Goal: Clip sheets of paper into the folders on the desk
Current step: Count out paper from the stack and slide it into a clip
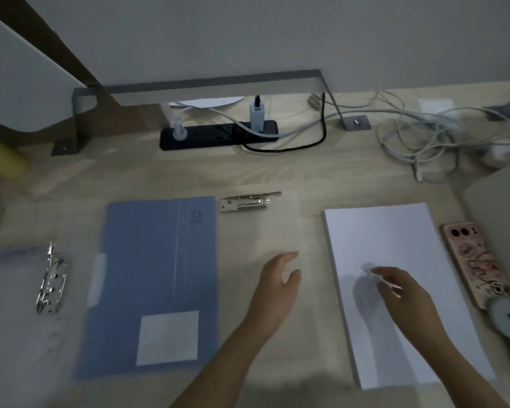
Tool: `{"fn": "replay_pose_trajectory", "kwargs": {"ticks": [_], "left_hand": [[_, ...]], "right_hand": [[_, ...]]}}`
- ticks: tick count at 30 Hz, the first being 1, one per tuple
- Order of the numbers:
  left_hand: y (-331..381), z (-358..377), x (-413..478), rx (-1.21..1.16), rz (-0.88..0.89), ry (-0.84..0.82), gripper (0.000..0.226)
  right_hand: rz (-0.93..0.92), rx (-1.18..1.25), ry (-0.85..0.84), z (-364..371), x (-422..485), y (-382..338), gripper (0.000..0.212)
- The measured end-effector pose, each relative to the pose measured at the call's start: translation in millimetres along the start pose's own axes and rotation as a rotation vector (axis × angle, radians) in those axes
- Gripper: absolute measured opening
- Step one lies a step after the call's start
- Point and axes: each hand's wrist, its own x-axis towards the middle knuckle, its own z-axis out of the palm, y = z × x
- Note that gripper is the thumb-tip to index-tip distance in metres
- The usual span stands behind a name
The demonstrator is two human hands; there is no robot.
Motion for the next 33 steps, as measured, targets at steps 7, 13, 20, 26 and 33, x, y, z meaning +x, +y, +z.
{"fn": "replay_pose_trajectory", "kwargs": {"ticks": [7, 13, 20, 26, 33], "left_hand": [[23, 73, -8, -0.275, -0.349, -0.114, 0.013], [30, 90, 5, -0.271, -0.372, -0.020, 0.014], [26, 95, 5, -0.402, -0.401, -0.038, 0.021], [23, 95, -10, -0.483, -0.331, -0.123, 0.031], [30, 94, -16, -0.496, -0.251, -0.160, 0.031]], "right_hand": [[-0.122, -0.121, -0.057, 6, 6, 20, 0.028], [-0.173, -0.162, -0.076, 7, 9, 23, 0.029], [-0.128, -0.086, -0.109, 7, 10, 24, 0.035], [-0.078, -0.019, -0.152, 4, 7, 22, 0.052], [-0.096, 0.117, -0.189, -4, 4, 21, 0.040]]}}
